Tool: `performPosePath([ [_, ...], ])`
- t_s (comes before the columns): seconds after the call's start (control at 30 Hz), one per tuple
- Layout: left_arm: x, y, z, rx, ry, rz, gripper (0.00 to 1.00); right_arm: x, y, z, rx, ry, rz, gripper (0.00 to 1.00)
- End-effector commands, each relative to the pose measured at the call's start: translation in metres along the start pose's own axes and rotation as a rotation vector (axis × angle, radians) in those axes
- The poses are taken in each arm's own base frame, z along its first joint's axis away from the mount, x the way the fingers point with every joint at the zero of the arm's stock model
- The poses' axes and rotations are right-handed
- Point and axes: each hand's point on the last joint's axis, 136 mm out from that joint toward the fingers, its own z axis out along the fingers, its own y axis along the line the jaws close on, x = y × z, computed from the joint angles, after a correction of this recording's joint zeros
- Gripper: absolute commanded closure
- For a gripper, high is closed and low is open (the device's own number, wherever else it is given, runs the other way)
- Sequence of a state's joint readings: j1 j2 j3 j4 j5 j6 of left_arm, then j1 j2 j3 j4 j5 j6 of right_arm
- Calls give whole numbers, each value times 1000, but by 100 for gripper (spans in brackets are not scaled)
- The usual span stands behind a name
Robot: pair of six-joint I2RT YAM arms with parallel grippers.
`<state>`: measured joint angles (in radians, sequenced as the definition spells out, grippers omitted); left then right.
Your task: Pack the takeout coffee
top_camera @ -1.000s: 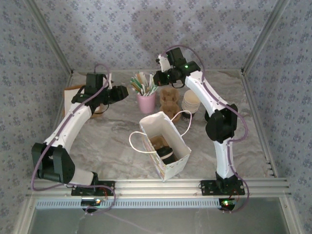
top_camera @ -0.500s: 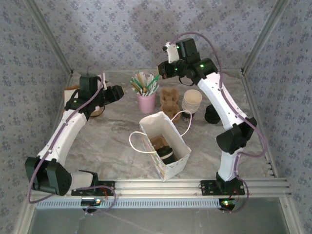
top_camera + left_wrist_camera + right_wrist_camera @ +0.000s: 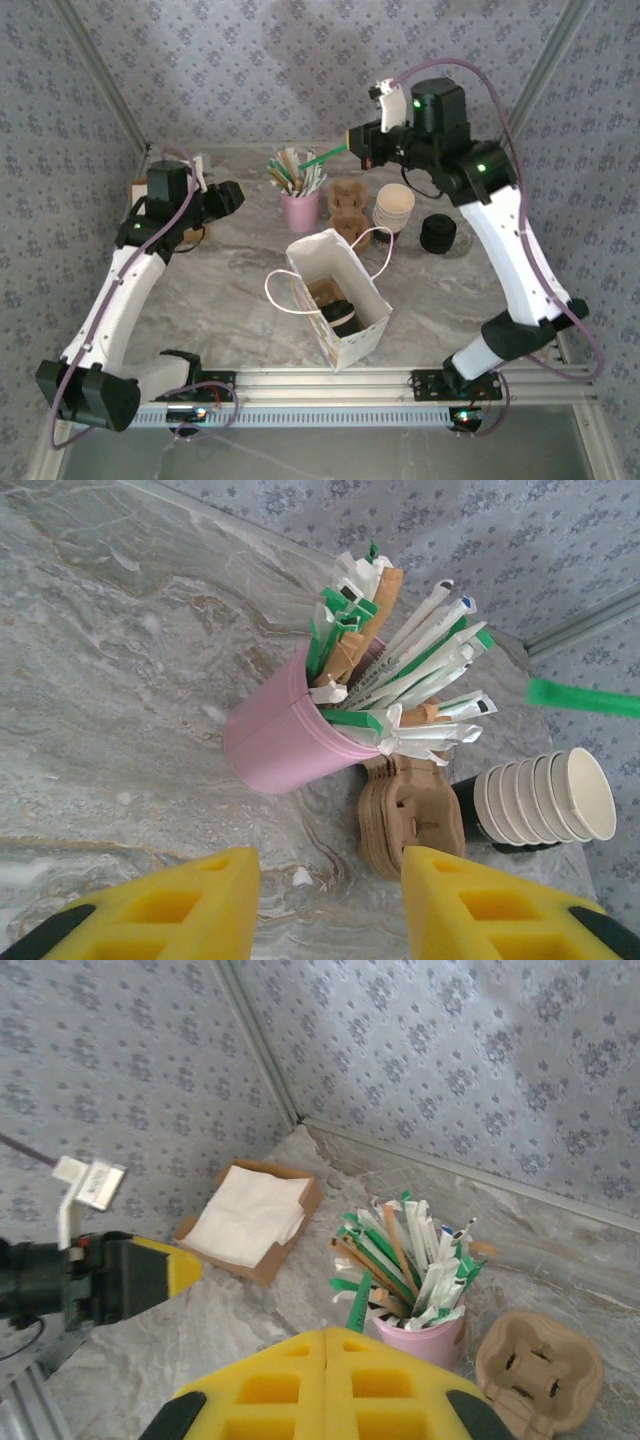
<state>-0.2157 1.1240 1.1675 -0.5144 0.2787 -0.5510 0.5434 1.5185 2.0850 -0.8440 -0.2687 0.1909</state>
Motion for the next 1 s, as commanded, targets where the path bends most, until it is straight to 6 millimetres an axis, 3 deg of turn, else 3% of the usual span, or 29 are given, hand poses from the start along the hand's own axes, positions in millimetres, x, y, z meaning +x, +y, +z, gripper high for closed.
performPosePath([
  [0.0, 4, 5, -15, -31, -10, -11, 58, 10, 16, -30, -19, 18, 1, 97],
  [0.27, 12, 8, -33, -47, -18, -21, 58, 32, 48, -98, -64, 21, -23, 97],
  [0.43, 14, 14, -41, -80, -30, -22, 58, 52, 53, -124, -58, 51, -20, 97],
  [0.7, 15, 24, -43, -110, -28, -43, 58, 90, 48, -127, -19, 181, -5, 97],
  [0.97, 18, 28, -40, -118, -18, -52, 58, 111, 50, -104, -18, 301, 8, 97],
])
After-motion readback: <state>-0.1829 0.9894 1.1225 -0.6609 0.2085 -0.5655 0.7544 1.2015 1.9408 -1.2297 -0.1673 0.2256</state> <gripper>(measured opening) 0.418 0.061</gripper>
